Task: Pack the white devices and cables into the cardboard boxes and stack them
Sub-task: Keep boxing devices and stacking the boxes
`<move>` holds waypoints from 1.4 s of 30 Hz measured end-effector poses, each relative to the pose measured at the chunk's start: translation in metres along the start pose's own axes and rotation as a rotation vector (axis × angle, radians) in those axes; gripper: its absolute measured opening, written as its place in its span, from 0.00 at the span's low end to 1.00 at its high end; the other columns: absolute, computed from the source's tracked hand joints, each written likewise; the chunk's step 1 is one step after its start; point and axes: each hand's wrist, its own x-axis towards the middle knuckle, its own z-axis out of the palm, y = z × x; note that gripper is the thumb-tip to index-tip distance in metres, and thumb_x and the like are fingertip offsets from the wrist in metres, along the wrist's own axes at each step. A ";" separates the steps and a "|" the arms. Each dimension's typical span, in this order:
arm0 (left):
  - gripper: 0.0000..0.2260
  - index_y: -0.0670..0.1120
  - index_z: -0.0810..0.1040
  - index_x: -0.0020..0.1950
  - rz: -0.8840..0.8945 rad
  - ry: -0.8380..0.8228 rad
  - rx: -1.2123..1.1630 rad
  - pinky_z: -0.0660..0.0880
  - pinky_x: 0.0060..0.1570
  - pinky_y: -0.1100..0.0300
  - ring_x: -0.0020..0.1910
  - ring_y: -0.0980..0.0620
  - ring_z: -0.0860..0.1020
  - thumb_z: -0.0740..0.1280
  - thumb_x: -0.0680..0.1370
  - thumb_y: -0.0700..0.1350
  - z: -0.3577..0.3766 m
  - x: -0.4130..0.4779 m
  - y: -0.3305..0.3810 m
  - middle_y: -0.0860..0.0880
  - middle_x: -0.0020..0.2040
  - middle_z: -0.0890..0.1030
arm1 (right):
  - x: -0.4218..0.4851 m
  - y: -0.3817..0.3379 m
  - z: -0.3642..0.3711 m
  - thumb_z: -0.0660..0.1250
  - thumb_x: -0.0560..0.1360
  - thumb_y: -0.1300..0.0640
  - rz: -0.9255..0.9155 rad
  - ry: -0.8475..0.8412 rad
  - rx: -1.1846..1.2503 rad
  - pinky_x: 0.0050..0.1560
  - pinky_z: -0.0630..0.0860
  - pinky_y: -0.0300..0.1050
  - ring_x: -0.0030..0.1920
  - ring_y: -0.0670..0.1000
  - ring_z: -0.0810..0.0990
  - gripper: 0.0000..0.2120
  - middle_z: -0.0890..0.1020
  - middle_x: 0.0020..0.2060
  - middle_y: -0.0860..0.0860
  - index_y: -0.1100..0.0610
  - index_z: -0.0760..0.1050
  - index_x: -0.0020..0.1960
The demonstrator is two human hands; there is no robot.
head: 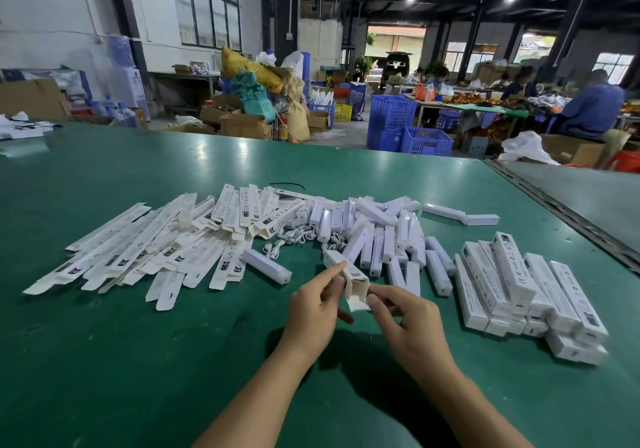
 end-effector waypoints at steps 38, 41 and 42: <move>0.07 0.53 0.80 0.54 -0.020 -0.157 -0.230 0.83 0.39 0.48 0.43 0.45 0.86 0.63 0.80 0.51 -0.001 -0.008 0.007 0.47 0.42 0.85 | 0.007 0.004 -0.013 0.76 0.71 0.65 -0.296 -0.002 -0.058 0.49 0.80 0.36 0.48 0.38 0.82 0.06 0.84 0.49 0.45 0.60 0.82 0.47; 0.08 0.52 0.80 0.54 -0.024 -0.150 -0.220 0.84 0.40 0.47 0.42 0.46 0.85 0.63 0.80 0.51 -0.002 -0.009 0.010 0.49 0.41 0.85 | 0.007 0.006 -0.013 0.75 0.71 0.66 -0.307 -0.011 -0.045 0.50 0.80 0.38 0.49 0.40 0.82 0.05 0.84 0.48 0.47 0.60 0.83 0.46; 0.08 0.53 0.81 0.53 -0.026 -0.148 -0.215 0.84 0.40 0.47 0.42 0.47 0.85 0.63 0.79 0.52 -0.003 -0.009 0.011 0.49 0.41 0.85 | 0.007 0.006 -0.013 0.74 0.72 0.66 -0.308 -0.016 -0.044 0.50 0.80 0.38 0.49 0.41 0.82 0.05 0.83 0.48 0.47 0.60 0.83 0.46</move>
